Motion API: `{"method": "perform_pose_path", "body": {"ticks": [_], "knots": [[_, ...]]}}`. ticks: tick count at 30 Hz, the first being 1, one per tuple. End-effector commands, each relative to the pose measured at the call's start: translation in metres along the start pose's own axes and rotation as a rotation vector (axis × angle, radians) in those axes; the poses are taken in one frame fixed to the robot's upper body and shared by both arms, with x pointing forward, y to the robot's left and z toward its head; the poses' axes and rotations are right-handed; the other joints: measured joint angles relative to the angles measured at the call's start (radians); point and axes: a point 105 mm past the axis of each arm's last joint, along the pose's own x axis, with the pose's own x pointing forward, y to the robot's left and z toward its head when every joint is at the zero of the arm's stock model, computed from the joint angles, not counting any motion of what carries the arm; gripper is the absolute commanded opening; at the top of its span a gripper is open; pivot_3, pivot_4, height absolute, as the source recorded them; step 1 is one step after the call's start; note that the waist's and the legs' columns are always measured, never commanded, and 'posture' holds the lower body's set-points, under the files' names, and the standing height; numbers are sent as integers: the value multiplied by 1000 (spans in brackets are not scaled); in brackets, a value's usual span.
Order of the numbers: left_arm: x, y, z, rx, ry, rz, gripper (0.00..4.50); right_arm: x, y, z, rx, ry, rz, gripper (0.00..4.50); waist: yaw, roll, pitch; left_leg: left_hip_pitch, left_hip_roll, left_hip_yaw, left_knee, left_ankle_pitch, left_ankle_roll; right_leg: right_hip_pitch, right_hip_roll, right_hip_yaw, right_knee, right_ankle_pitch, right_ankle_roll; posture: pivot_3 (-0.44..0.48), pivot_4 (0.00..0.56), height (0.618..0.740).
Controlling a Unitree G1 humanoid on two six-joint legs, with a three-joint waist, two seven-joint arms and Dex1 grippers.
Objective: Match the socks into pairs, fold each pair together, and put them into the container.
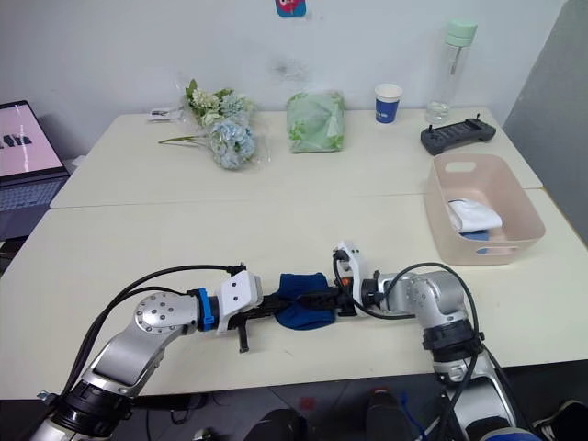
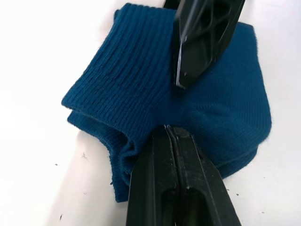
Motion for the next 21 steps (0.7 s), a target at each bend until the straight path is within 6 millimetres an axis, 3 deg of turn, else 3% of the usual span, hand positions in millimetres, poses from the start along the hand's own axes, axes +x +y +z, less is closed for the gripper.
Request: {"method": "perform_pose_path", "body": {"ticks": [1,3,6,9,14,17,21], "knots": [[-3,6,4,-8,-14,8,0,-1,7,9,-46,-42,18,625,0,0,0,0,0,0,0,0,0,0,0,0,0,0,0,0,150,740],[-3,8,9,7,-28,7,0,-4,8,11,-67,-51,15,38,0,0,0,0,0,0,0,0,0,0,0,0,0,0,0,0,150,740],[-8,14,25,-32,-87,1,0,-14,11,21,-111,-102,17,4,0,0,0,0,0,0,0,0,0,0,0,0,0,0,0,0,150,740],[-18,31,53,-87,-179,18,535,-39,18,42,-265,-170,6,0,4,0,1,-3,0,-1,1,0,0,-2,0,-1,0,0,0,0,150,740],[-35,65,150,-95,-435,22,2152,-121,31,114,-523,-352,-159,0,6,-1,6,-9,-1,-5,9,0,0,-2,-1,-4,1,0,0,0,150,740],[-34,75,183,-61,-506,36,3128,-155,29,141,-637,-394,-293,0,4,-2,6,-9,-2,-4,9,0,0,-1,-1,-4,-1,0,0,0,150,740],[-12,87,222,54,-570,27,4404,-232,-5,183,-1073,-236,-834,0,4,-2,8,-8,-3,-1,6,0,0,-1,0,-4,-1,0,0,0,150,740]]}}
